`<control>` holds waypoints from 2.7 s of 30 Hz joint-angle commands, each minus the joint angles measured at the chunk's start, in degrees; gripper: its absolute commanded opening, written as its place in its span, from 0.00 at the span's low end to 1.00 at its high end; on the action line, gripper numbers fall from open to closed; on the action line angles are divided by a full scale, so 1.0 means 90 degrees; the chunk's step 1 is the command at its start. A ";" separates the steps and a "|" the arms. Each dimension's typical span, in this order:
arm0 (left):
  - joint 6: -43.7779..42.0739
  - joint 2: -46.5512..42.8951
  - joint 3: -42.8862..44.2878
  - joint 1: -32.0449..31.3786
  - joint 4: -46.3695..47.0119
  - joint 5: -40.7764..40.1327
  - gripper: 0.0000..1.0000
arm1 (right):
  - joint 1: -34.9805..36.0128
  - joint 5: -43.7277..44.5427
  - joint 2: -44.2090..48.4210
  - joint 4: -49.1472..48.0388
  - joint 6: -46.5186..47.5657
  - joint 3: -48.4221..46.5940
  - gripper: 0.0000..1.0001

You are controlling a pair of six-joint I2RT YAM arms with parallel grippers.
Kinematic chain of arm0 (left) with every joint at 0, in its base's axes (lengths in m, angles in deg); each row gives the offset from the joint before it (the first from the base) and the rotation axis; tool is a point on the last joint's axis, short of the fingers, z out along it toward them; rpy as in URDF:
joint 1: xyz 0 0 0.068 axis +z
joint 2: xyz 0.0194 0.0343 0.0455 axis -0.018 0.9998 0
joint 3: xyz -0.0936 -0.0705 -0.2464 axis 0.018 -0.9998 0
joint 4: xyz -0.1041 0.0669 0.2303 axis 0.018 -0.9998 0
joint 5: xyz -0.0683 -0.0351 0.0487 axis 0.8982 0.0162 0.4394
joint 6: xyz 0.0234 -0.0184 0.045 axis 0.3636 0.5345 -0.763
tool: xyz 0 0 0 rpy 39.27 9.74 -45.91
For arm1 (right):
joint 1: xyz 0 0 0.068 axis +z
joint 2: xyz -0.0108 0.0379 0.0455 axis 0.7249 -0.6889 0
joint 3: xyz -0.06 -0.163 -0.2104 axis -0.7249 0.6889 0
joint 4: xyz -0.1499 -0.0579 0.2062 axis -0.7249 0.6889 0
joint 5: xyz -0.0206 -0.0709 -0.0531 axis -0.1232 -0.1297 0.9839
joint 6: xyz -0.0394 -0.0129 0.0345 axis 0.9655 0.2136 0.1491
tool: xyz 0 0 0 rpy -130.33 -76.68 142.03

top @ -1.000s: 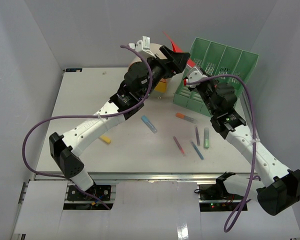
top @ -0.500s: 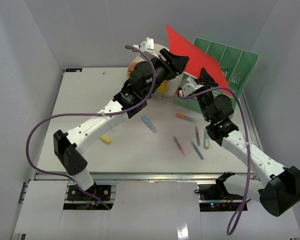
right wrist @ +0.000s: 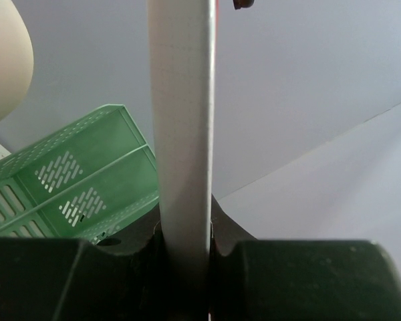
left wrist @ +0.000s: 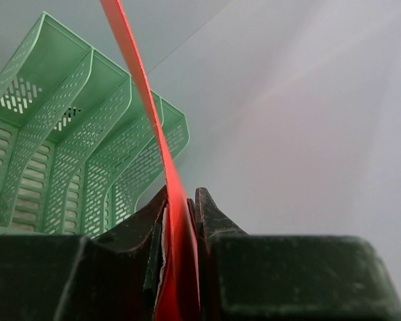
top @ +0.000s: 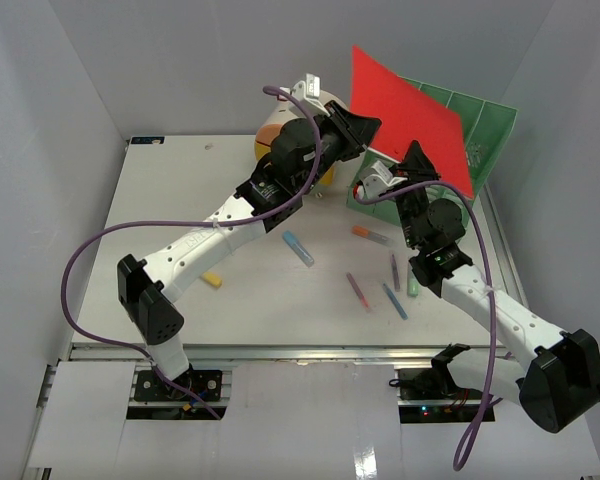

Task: Organize the desk

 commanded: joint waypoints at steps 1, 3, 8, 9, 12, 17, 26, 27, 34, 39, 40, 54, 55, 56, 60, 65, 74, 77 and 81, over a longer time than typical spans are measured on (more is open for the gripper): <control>-0.0520 0.0005 0.0248 0.0024 -0.0402 0.0303 0.00 | 0.0156 -0.0485 0.0262 -0.1014 0.0270 -0.0116 0.09; -0.0723 -0.0039 0.0225 0.0024 -0.0409 0.0405 0.01 | 0.0156 -0.0476 0.0297 -0.0913 0.0200 -0.0115 0.12; -0.1268 -0.0022 0.0440 0.0025 -0.0640 0.0653 0.15 | 0.0156 -0.0497 0.0338 -0.0623 0.0131 -0.0134 0.23; -0.1344 0.0049 0.0648 0.0031 -0.0723 0.0698 0.15 | 0.0156 -0.0496 0.0345 -0.0593 0.0123 -0.0142 0.25; -0.1700 0.0249 0.1108 0.0026 -0.1198 0.0810 0.02 | 0.0156 -0.0487 0.0364 -0.0401 0.0031 -0.0214 0.34; -0.1986 0.0182 0.1288 0.0029 -0.1527 0.0548 0.00 | 0.0156 -0.0527 0.0422 -0.0060 -0.0070 -0.0201 0.56; -0.2325 0.0272 0.1553 0.0028 -0.1724 0.0542 0.00 | 0.0156 -0.1015 0.0813 0.1878 -0.0644 -0.0494 0.95; -0.2355 0.0319 0.1665 0.0032 -0.1776 0.0581 0.00 | 0.0156 -0.1203 0.0903 0.2426 -0.0777 -0.0631 0.97; -0.2627 0.0476 0.2086 0.0032 -0.2051 0.0757 0.00 | 0.0134 -0.3602 0.1335 0.7410 -0.1022 -0.2104 0.90; -0.2860 0.0187 0.1847 0.0024 -0.2120 0.0823 0.00 | -0.0072 -0.4393 0.1829 0.8439 -0.1607 -0.2470 0.90; -0.2936 0.0110 0.1781 0.0024 -0.2121 0.0771 0.00 | -0.0181 -0.4556 0.1911 0.8582 -0.1697 -0.2483 0.90; -0.3678 0.0405 0.2348 0.0034 -0.2237 0.1086 0.00 | -0.1540 -0.5758 0.2838 0.8693 -0.3231 -0.1825 0.91; -0.3711 0.0508 0.2524 0.0026 -0.2229 0.1103 0.00 | -0.1676 -0.5718 0.2854 0.8645 -0.3288 -0.1824 0.92; -0.3759 0.0576 0.2554 0.0024 -0.2235 0.1098 0.00 | -0.1699 -0.5683 0.2850 0.8637 -0.3340 -0.1824 0.92; -0.4119 0.0877 0.3067 0.0024 -0.2238 0.0897 0.00 | -0.2117 -0.5681 0.2824 0.8626 -0.3823 -0.1762 0.98; -0.4340 0.1175 0.3330 0.0033 -0.2150 0.0879 0.00 | -0.2583 -0.5252 0.2598 0.8372 -0.4713 -0.1565 0.61; -0.4586 0.1501 0.3102 0.0024 -0.1165 0.0765 0.00 | -0.3869 -0.4732 0.2438 0.7430 -0.6428 -0.1276 0.34; -0.4740 0.1725 0.3208 0.0024 -0.1038 0.0600 0.00 | -0.4235 -0.4753 0.2427 0.7156 -0.6626 -0.0969 0.34; -0.4901 0.1841 0.3310 0.0025 -0.0828 0.0474 0.00 | -0.4814 -0.4894 0.2626 0.6477 -0.6907 -0.0199 0.34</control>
